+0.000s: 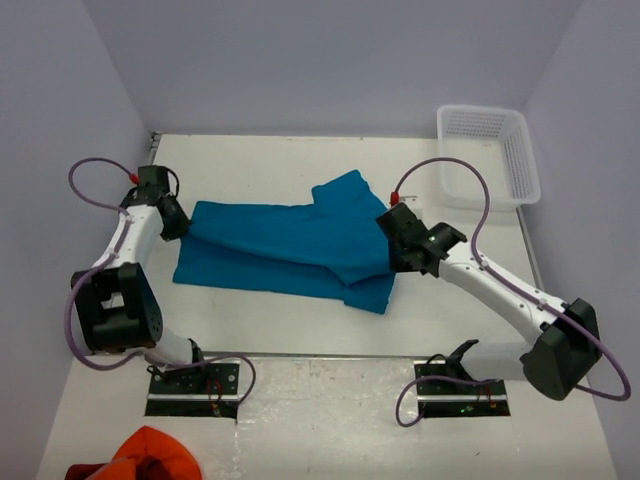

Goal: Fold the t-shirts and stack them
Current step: Flatten out the tshirt

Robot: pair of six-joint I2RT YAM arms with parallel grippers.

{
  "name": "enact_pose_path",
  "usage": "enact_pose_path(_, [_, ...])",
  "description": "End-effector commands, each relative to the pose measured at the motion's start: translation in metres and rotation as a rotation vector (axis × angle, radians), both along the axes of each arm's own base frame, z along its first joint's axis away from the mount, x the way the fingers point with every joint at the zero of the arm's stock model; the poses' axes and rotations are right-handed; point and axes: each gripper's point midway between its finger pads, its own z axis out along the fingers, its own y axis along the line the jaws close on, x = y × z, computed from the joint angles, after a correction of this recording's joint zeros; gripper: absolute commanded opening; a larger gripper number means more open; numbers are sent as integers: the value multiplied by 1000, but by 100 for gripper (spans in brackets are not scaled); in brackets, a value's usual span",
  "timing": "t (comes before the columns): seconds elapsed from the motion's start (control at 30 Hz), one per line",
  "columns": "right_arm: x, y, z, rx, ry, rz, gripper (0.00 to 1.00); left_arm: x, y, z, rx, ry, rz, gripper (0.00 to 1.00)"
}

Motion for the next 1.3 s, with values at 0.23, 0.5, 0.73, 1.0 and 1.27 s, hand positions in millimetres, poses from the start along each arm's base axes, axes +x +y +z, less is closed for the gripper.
enact_pose_path(0.23, [30, -4, 289, 192, -787, 128, 0, 0, -94, 318, 65, -1018, -420, 0])
enact_pose_path(0.5, [-23, -33, 436, 221, -1069, 272, 0, -86, -124, 453, 116, -1349, -620, 0])
enact_pose_path(0.73, [-73, -47, 498, 284, -1223, 454, 0, -163, -132, 526, 225, -1556, -696, 0])
enact_pose_path(1.0, [-123, -34, 542, 442, -1390, 701, 0, -231, -136, 592, 283, -1746, -713, 0])
enact_pose_path(1.27, [-75, 11, 527, 282, -1394, 722, 0, -144, -118, 536, 240, -1565, -602, 0])
